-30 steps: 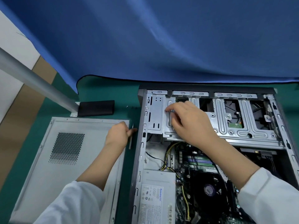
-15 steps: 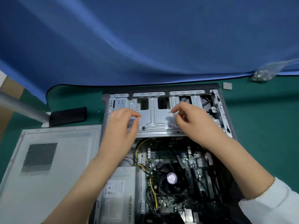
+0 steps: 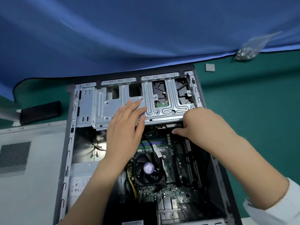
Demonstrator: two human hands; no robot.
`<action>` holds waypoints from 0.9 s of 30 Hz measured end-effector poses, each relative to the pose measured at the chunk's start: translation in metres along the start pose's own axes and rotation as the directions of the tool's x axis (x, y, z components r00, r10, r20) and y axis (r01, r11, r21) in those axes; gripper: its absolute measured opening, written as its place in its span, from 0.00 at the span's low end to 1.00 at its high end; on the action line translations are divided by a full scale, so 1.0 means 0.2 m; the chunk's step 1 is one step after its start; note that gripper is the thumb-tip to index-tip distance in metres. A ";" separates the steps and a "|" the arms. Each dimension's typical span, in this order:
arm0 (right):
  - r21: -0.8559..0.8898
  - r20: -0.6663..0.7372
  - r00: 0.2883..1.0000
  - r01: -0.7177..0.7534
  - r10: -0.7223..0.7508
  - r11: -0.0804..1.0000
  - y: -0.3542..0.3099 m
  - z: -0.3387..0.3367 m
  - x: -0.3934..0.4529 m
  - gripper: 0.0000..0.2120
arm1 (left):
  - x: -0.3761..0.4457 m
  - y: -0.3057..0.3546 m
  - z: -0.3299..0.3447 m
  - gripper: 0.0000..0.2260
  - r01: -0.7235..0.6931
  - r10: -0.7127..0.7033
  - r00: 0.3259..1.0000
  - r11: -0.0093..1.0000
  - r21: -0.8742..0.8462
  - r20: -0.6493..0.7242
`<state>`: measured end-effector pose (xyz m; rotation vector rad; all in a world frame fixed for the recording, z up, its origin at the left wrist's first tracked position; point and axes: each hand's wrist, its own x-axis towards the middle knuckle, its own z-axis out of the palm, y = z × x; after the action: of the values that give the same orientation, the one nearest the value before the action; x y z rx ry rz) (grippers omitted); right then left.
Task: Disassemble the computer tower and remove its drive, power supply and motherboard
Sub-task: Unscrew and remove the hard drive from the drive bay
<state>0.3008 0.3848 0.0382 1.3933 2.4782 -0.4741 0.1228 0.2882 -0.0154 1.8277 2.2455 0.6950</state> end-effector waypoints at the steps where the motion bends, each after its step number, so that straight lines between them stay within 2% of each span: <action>1: -0.010 -0.014 1.000 0.017 -0.017 1.000 -0.01 0.01 -0.01 0.25 | 0.00 0.01 0.00 0.12 0.018 -0.018 1.000 1.000 -0.026 -0.012; 3: -0.019 -0.032 0.998 0.044 -0.045 0.999 -0.03 0.04 -0.04 0.23 | -0.01 0.05 0.00 0.10 0.100 -0.109 0.993 0.978 -0.185 -0.041; 5: 0.000 -0.070 0.997 0.029 -0.029 1.000 -0.04 0.07 -0.06 0.18 | -0.06 0.11 -0.01 0.10 0.178 -0.238 0.966 0.892 -0.416 -0.098; 8: 0.035 -0.173 0.982 -0.071 0.076 0.997 -0.03 0.08 -0.09 0.15 | -0.15 0.21 -0.02 0.13 0.244 -0.384 0.913 0.785 -0.569 -0.137; 11: 0.024 -0.172 0.978 -0.112 0.114 0.993 0.00 0.07 -0.11 0.15 | -0.21 0.26 0.02 0.14 0.397 -0.520 0.853 0.604 -0.691 0.035; 14: -0.005 -0.124 0.988 -0.098 0.097 0.995 0.00 0.04 -0.11 0.21 | -0.19 0.27 0.06 0.09 0.563 -0.586 0.770 0.439 -0.701 0.252; 16: -0.005 -0.077 0.992 -0.103 0.102 0.995 0.00 0.02 -0.10 0.21 | -0.16 0.25 0.08 0.04 0.638 -0.591 0.716 0.336 -0.693 0.372; 18: -0.010 -0.026 0.993 -0.112 0.112 0.994 0.00 0.00 -0.10 0.20 | -0.12 0.25 0.10 0.10 0.683 -0.558 0.671 0.210 -0.699 0.488; 20: -0.002 0.010 0.993 -0.118 0.118 0.993 -0.01 0.00 -0.11 0.19 | -0.08 0.27 0.12 0.09 0.686 -0.519 0.640 0.053 -0.726 0.567; 21: 0.007 0.023 0.992 -0.122 0.122 0.992 -0.01 -0.01 -0.11 0.18 | -0.06 0.27 0.12 0.07 0.680 -0.503 0.636 0.006 -0.733 0.586; 24: 0.016 0.083 0.987 -0.139 0.137 0.990 -0.02 -0.02 -0.11 0.16 | -0.02 0.28 0.14 0.03 0.650 -0.472 0.650 -0.061 -0.757 0.596; 27: -0.014 0.209 0.967 -0.147 0.147 0.989 -0.02 -0.03 -0.12 0.14 | -0.01 0.26 0.14 0.07 0.677 -0.456 0.648 -0.023 -0.735 0.611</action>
<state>0.3089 0.3659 0.0531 1.4346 2.1912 -0.5597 0.1799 0.3015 -0.0168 0.2106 1.4633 1.1930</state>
